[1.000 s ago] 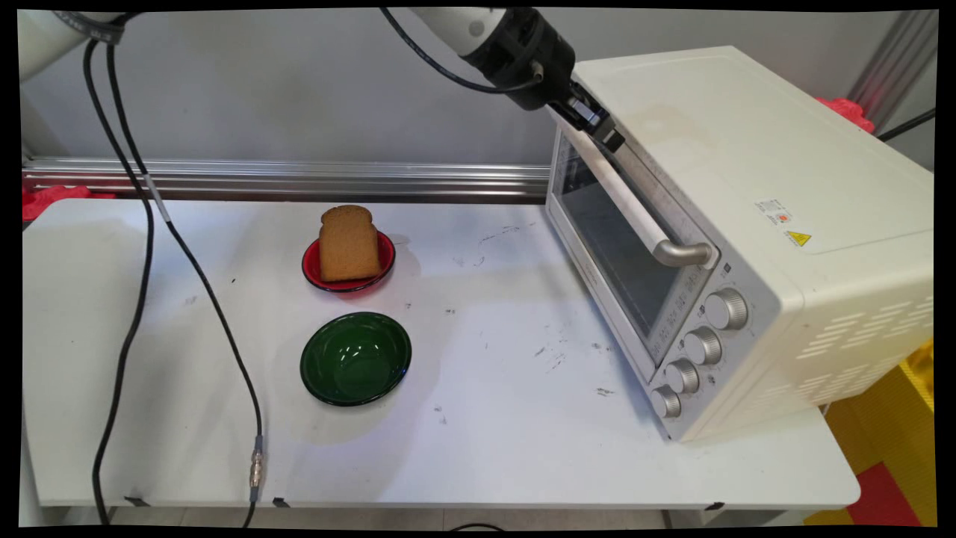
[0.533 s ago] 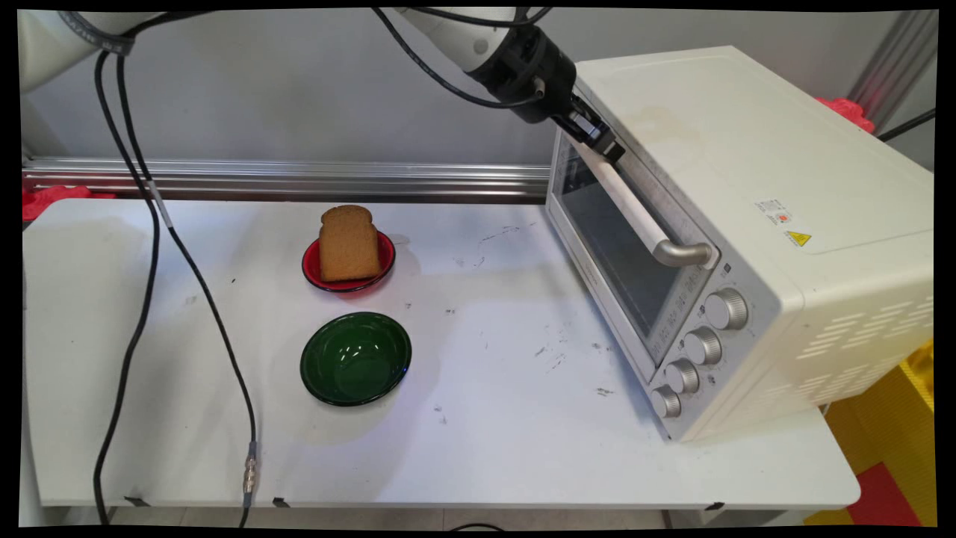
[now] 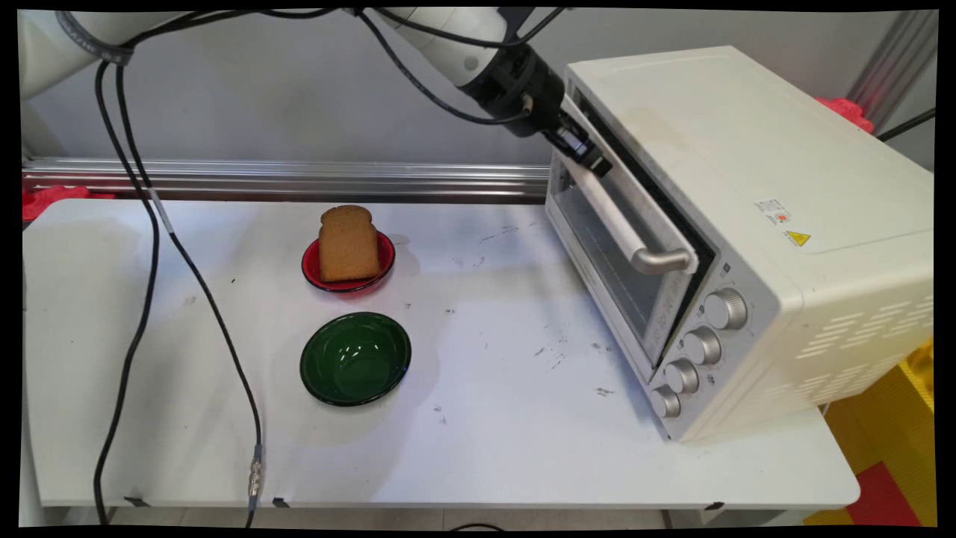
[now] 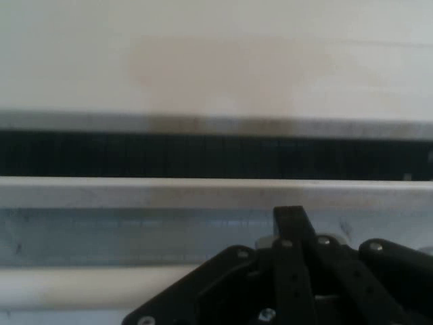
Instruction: Open the oven
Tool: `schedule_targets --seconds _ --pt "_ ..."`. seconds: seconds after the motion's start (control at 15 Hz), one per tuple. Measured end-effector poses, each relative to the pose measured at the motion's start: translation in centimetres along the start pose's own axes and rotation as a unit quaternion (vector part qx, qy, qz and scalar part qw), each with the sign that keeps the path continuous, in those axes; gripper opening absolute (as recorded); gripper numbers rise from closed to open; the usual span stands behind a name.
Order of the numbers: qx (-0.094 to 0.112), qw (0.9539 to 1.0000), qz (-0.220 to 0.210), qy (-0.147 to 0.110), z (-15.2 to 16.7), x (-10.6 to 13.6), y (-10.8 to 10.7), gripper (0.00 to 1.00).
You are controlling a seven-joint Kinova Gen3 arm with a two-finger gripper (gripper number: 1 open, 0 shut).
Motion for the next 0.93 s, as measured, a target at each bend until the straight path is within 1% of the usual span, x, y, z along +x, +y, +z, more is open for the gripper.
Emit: schedule_targets --seconds 0.53,0.93 --pt "-0.003 0.9991 0.004 -0.043 -1.2 -2.9 -0.6 0.00" --pt "-0.006 0.9980 0.005 -0.063 -1.8 -5.4 -0.8 0.00"
